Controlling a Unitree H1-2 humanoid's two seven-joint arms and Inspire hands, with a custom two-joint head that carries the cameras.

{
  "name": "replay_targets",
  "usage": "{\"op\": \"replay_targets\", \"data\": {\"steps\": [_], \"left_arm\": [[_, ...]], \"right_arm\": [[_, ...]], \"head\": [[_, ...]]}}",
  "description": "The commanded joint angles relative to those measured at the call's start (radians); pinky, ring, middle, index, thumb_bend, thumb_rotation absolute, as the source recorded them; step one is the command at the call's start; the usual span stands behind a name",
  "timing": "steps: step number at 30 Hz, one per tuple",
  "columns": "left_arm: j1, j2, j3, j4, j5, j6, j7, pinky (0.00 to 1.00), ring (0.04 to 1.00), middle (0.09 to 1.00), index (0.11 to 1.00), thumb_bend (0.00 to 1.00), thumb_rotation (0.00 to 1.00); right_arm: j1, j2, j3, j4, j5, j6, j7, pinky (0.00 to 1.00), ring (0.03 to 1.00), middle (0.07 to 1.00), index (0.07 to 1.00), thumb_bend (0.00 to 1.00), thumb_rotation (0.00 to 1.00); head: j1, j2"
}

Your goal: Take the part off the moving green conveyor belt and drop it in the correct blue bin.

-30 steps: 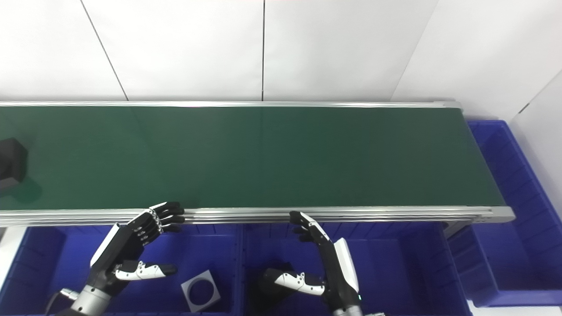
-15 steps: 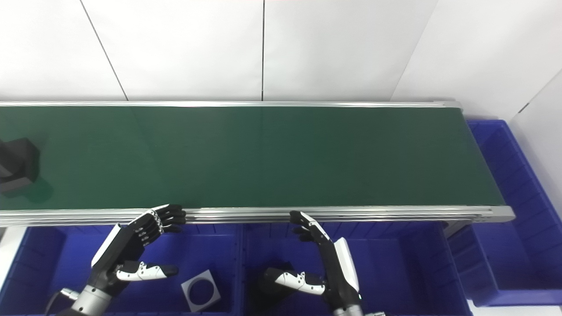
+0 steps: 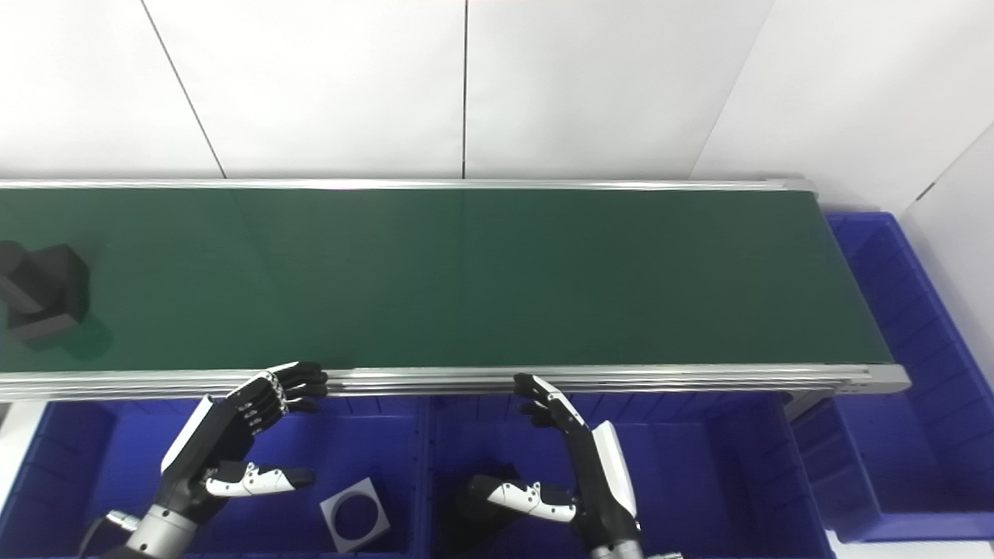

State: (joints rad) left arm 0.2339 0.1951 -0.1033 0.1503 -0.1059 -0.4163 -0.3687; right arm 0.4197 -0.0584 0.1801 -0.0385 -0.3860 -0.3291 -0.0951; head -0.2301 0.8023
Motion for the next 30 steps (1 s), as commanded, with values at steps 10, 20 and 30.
{"op": "replay_targets", "data": {"steps": [10,20,30], "left_arm": [[-0.002,0.004,0.0,-0.037,-0.007,-0.026,0.005,0.7,0.742,0.772,0.772,0.86,0.21],[-0.004,0.006,0.001,-0.032,-0.016,-0.027,-0.001,0.69,0.741,0.775,0.772,0.86,0.2],[-0.007,0.004,0.001,-0.022,-0.002,-0.044,0.006,0.68,0.736,0.77,0.763,0.86,0.21]], "right_arm": [[-0.004,0.006,-0.001,-0.018,-0.001,-0.035,-0.017,0.72,0.745,0.799,0.832,0.88,0.43],[0.0,0.008,-0.001,-0.028,0.0,-0.02,-0.012,0.72,0.754,0.806,0.838,0.88,0.44],[-0.003,0.006,-0.002,-0.02,-0.002,-0.029,-0.015,0.71,0.751,0.801,0.834,0.88,0.43]], "head": [[0.0,0.003],[-0.001,0.003],[0.002,-0.001]]}}
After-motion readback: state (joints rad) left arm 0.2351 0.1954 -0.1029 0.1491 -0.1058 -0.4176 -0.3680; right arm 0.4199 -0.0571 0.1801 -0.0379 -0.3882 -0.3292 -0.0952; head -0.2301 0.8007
